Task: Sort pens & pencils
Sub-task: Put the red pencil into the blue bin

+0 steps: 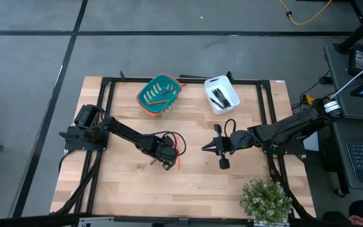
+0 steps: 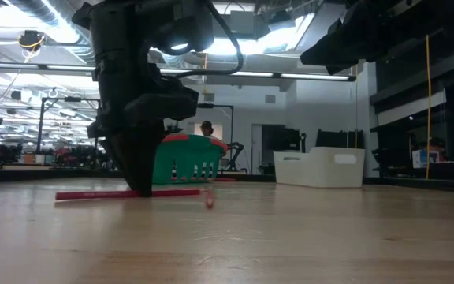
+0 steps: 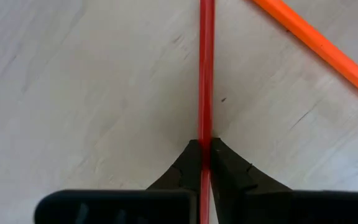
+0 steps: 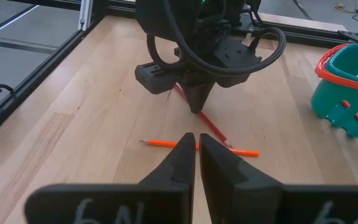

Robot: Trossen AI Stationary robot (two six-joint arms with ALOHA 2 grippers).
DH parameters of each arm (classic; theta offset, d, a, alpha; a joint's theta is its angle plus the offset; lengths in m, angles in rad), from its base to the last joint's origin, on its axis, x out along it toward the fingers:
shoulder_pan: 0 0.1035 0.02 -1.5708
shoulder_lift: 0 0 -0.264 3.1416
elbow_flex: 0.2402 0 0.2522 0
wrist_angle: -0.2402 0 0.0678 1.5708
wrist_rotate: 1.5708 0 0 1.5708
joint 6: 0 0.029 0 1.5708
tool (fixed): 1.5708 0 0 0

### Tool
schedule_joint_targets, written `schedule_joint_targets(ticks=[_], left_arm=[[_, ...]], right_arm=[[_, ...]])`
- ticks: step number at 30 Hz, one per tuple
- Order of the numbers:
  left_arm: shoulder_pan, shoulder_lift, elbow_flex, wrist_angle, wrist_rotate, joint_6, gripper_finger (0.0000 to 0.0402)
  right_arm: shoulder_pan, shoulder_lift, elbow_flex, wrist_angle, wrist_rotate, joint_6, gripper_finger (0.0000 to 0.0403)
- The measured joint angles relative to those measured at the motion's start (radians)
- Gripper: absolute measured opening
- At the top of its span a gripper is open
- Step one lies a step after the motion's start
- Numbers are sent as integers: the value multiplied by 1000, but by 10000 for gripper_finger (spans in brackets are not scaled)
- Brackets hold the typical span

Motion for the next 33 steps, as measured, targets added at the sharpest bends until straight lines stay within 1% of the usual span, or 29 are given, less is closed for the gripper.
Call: schedule_joint_targets(ticks=[12, 22, 33], left_arm=[[0, 0, 0, 17, -17, 95, 12], [0, -57, -13, 25, -37, 125, 12], [1, -69, -14, 11, -45, 198, 12]], right_arm=[[0, 0, 0, 0, 0, 0, 26], [0, 0, 0, -1, 0, 0, 26], [0, 0, 0, -7, 0, 0, 26]])
